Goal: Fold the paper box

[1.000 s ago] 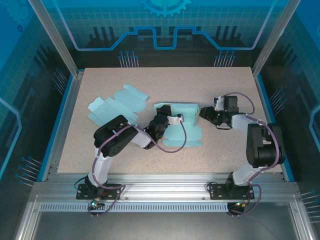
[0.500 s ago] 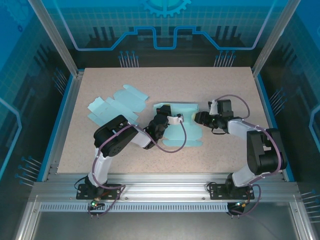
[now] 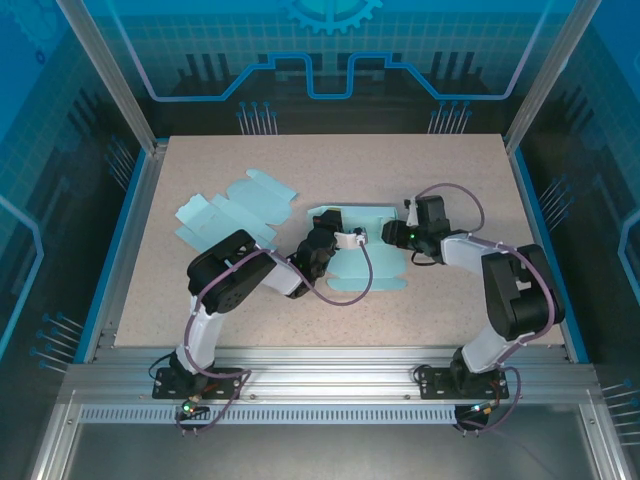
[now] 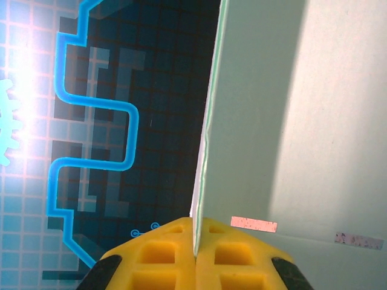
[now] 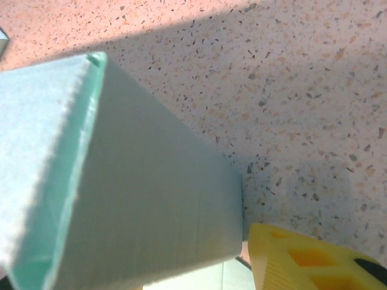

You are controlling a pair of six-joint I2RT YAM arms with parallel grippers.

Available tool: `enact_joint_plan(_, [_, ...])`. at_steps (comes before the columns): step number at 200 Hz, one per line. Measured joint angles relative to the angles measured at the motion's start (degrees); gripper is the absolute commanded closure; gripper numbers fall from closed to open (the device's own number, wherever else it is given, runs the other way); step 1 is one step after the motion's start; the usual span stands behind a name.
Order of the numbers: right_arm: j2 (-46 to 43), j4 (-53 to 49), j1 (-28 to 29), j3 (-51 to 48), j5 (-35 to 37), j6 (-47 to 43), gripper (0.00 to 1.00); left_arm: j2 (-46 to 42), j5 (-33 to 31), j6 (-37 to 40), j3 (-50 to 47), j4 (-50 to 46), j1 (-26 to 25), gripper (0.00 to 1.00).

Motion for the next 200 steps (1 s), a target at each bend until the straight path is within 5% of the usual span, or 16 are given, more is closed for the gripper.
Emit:
enact_joint_plan(61, [0.6,1.6,4.2,0.2,11.9,-1.5,0.73,-0.3,1.2,-0.4,0.0,-0.5,0.0,0.99])
enact_joint_plan(87, [0.6,1.4,5.8,0.4,16.8,-2.2,0.89,-0.7,1.2,-1.6,0.0,-0.8,0.0,0.79])
enact_joint_plan(141, [0.6,0.3,7.6,0.6,24.7,-2.4,0.92,-2.1,-0.8,-5.1,0.0,-0.7,-0.6,0.37])
enact_joint_plan(176, [0.2,-0.7,7.9,0.6,26.5,-2.4,0.96,-11.6,-0.9,-15.7,-2.8,-7.3,-2.0,0.08])
enact_joint_plan(200, [-1.3,-1.7,7.9,0.6,27.2,-2.4,1.0,-23.0,0.2,-26.8,-5.7,-13.2,-2.7,0.01])
